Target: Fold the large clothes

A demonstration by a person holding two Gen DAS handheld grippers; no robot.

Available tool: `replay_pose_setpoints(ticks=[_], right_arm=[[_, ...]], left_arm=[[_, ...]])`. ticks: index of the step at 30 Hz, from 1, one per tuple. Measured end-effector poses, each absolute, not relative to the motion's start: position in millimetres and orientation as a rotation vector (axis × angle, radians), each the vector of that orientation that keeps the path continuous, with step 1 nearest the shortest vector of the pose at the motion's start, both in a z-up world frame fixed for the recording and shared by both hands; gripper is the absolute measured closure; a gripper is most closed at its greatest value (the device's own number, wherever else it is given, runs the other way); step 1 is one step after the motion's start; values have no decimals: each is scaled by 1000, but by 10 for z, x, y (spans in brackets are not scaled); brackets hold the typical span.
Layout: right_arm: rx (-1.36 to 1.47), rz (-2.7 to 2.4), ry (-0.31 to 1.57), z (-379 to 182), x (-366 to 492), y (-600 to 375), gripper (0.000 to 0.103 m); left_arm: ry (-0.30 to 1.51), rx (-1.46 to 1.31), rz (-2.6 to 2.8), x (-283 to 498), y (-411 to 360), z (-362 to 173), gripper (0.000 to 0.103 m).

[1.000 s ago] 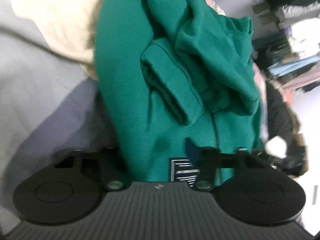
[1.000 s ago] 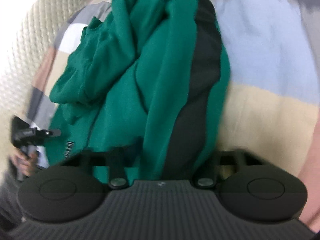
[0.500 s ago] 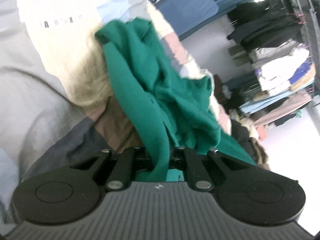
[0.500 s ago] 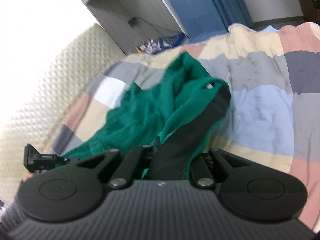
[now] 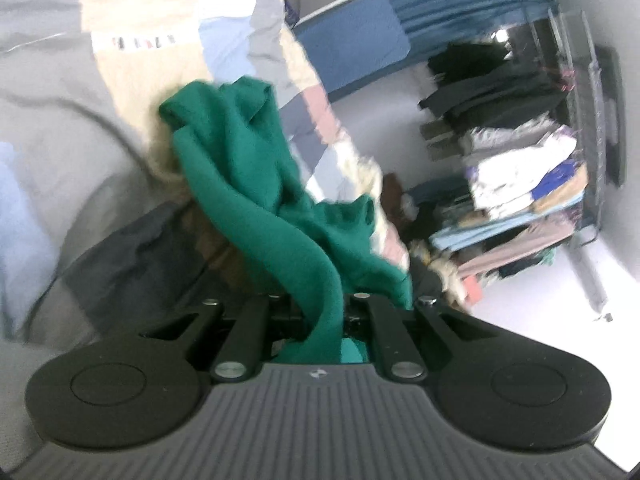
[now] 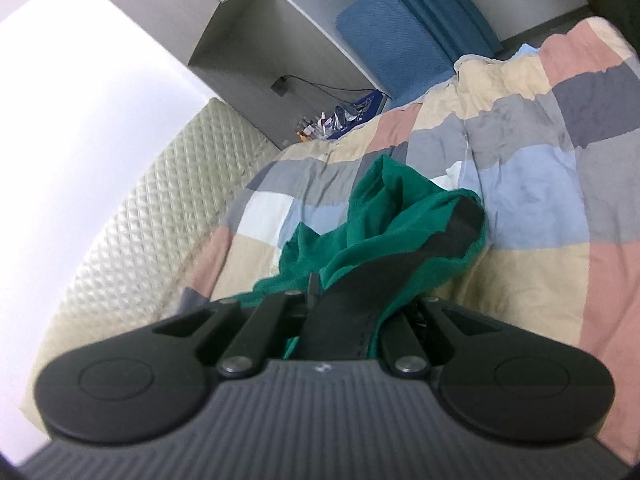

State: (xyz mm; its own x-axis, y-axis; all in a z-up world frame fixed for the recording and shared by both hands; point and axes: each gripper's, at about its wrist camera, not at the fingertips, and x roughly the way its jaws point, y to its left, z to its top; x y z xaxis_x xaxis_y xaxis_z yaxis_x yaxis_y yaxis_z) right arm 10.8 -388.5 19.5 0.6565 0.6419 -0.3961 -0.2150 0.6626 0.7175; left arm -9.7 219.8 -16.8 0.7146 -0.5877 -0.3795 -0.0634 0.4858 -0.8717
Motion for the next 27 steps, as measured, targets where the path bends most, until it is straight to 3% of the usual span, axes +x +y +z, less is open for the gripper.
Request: replay_pose_setpoints(ticks=[7, 15, 27], right_arm=[[855, 393, 716, 150, 1027, -3830, 94], [975, 184, 767, -451, 2337, -3665, 94], [1031, 89, 866, -1748, 3401, -3528, 94]], left_arm=[[639, -1055, -283, 797, 2306, -1, 90], [648, -987, -151, 2282, 2415, -58, 89], [785, -931, -96, 3824, 2490, -1251, 87]])
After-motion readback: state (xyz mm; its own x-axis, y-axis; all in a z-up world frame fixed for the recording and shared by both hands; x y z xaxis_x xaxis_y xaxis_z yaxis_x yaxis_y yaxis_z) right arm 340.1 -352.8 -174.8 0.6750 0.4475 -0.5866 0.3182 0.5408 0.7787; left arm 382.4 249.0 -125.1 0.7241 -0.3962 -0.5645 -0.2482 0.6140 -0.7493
